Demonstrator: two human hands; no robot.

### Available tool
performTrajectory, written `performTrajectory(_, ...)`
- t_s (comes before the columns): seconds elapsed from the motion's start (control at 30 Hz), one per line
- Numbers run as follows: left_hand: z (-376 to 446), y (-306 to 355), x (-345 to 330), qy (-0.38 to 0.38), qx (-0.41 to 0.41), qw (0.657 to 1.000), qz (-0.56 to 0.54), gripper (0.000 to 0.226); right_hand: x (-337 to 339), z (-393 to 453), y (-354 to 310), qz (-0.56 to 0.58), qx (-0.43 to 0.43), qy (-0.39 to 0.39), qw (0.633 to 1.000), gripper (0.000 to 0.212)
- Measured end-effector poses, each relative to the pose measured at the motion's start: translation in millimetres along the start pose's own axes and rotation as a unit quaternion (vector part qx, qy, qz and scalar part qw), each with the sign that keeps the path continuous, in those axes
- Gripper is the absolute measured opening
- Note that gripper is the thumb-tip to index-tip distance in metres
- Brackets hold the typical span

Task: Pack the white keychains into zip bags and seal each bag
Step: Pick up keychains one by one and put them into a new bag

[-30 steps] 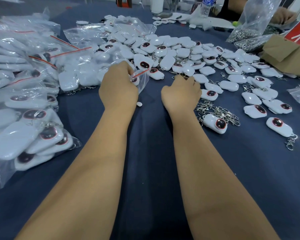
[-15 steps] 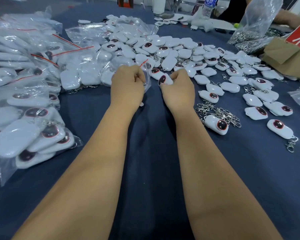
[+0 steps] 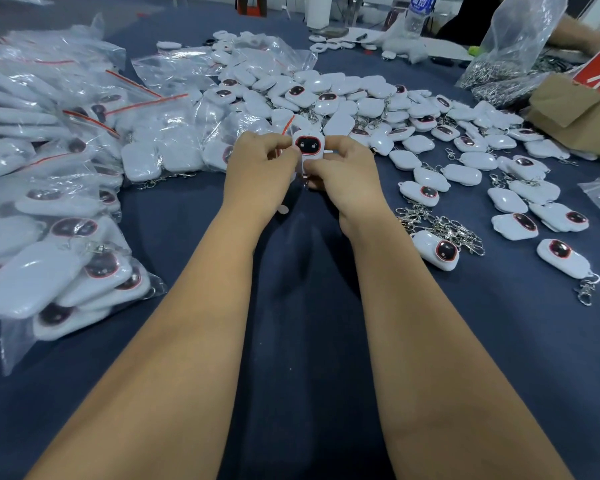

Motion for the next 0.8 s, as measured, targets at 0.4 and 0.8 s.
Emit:
performTrajectory(0.4,-0.2,1.7,-0.2,-0.005,-0.022,1.000,-0.015,0.039,-3.7,-2.2,-0.3,-0.022,0.002,0.004,1.000,0.028)
performTrajectory(0.8,-3.3,3.7,0.5,-0.006,0.012,1.000,-0.026,0.023,-2.8,-2.2,-2.7,-0.035,0.007,-0.016,0.999,0.018)
Point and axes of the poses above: each hand's wrist, its own z-axis towards the middle knuckle, its own x-axis out of the back of the hand, y = z × x, the point moved 3 cm from there along z, towards the middle knuckle, and after that the axes turned 4 degrees about x, right-handed, at the moved point
